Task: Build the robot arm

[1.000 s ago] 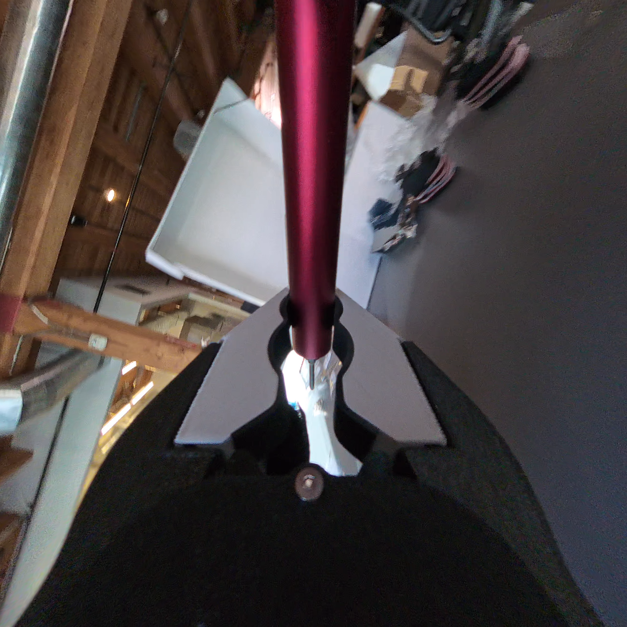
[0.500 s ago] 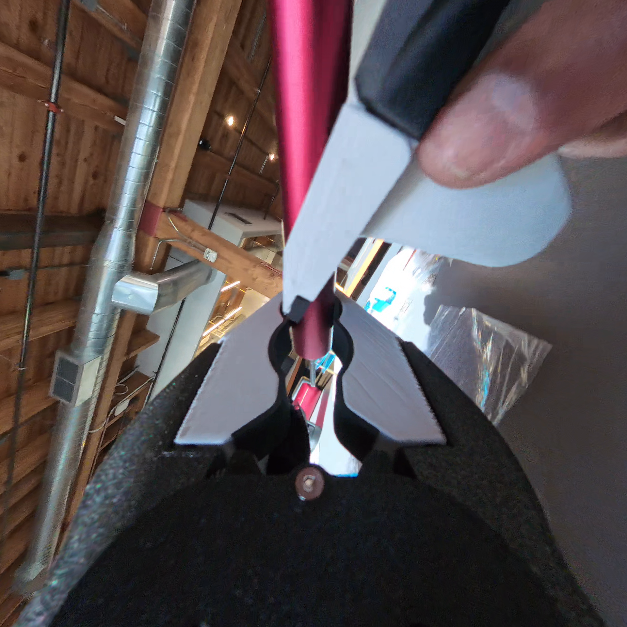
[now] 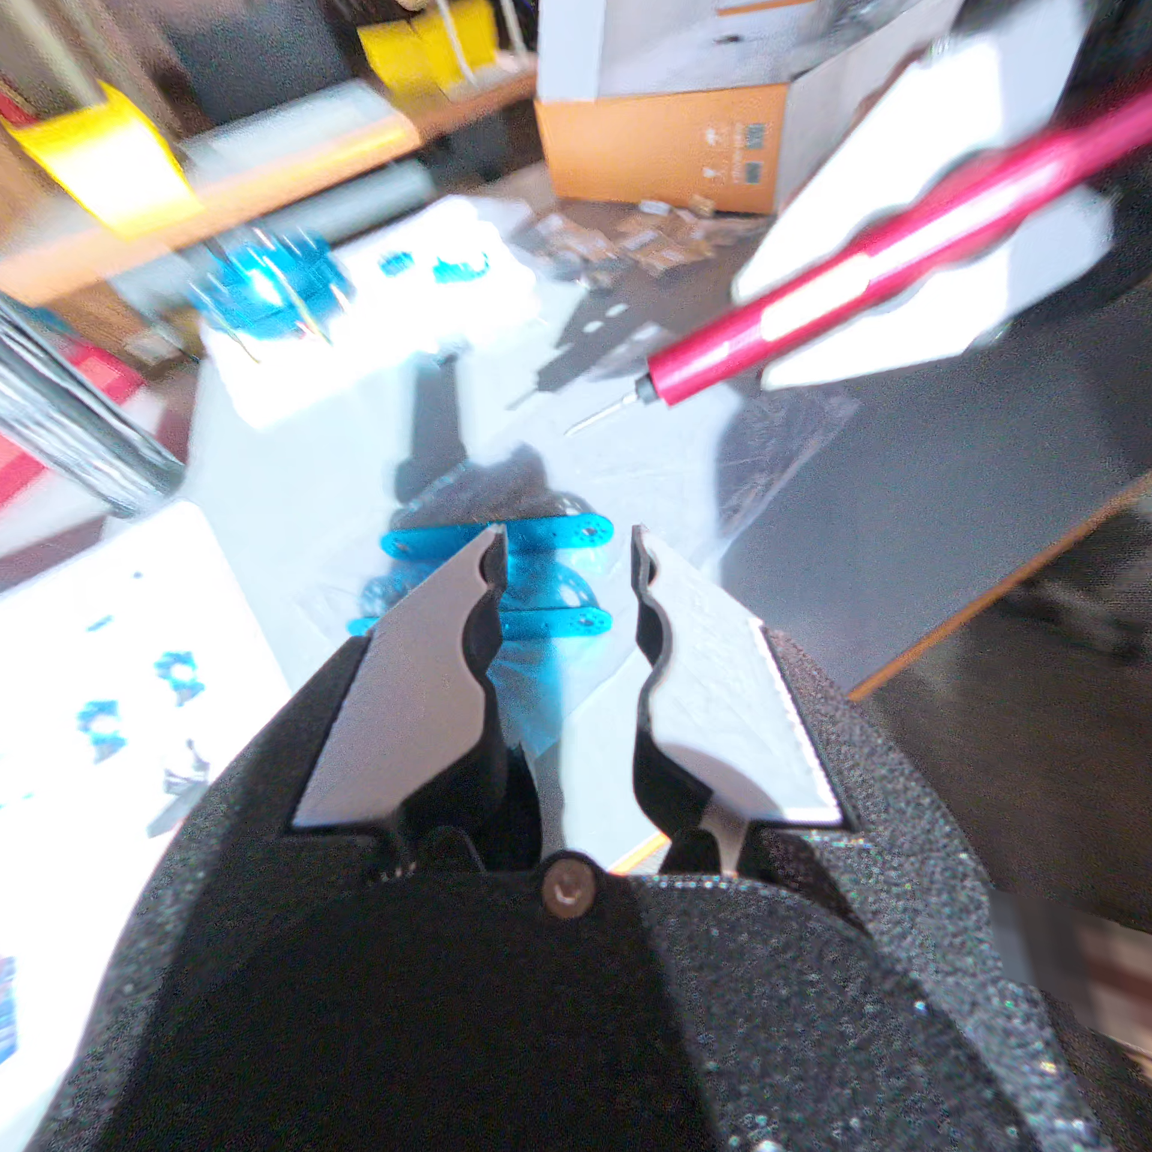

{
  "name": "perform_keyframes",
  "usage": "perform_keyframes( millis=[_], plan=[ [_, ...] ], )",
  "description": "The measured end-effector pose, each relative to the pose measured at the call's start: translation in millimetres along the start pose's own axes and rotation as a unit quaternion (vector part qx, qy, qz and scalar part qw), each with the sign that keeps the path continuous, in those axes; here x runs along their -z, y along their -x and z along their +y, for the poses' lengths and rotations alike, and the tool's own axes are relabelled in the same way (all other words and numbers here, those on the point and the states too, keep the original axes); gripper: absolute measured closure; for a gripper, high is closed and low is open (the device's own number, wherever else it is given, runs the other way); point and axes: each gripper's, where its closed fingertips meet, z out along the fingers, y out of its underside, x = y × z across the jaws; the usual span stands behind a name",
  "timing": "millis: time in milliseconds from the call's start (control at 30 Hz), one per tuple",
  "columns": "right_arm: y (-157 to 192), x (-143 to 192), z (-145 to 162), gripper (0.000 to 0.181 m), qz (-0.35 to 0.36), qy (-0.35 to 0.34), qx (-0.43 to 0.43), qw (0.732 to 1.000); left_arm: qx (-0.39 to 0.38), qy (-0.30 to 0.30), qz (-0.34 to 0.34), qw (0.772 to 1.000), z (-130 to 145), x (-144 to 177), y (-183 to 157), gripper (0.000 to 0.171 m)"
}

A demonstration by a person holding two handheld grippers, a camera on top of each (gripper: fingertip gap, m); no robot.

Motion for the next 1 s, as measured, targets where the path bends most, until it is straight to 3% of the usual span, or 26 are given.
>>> perform_keyframes(
  millis=[67, 167, 300, 467, 667, 1000],
  plan=[
    [15, -24, 15, 0.16, -0.011, -0.007, 0.093, 0.996, 0.06, 0.013, 0.046, 0.997, -2, -1, 27, 0.133],
    [41, -50, 36, 0.16, -0.039, 0.003, 0.151, 0.988, 0.062, 0.094, 0.097, 0.989, 20, -18, 50, 0.132],
    [61, -57, 34, 0.16, -0.054, -0.018, 0.222, 0.973, 0.052, 0.15, 0.194, 0.968, 33, -38, 39, 0.134],
    [61, -58, 37, 0.164, -0.043, -0.011, 0.198, 0.979, 0.031, 0.247, 0.227, 0.942, 57, -54, 40, 0.133],
    [55, -61, 43, 0.164, -0.038, 0.006, 0.184, 0.982, 0.03, 0.283, 0.26, 0.923, 62, -60, 35, 0.134],
    [56, -63, 39, 0.163, -0.024, 0.003, 0.213, 0.977, 0.037, 0.265, 0.271, 0.925, 59, -61, 30, 0.14]
  ],
)
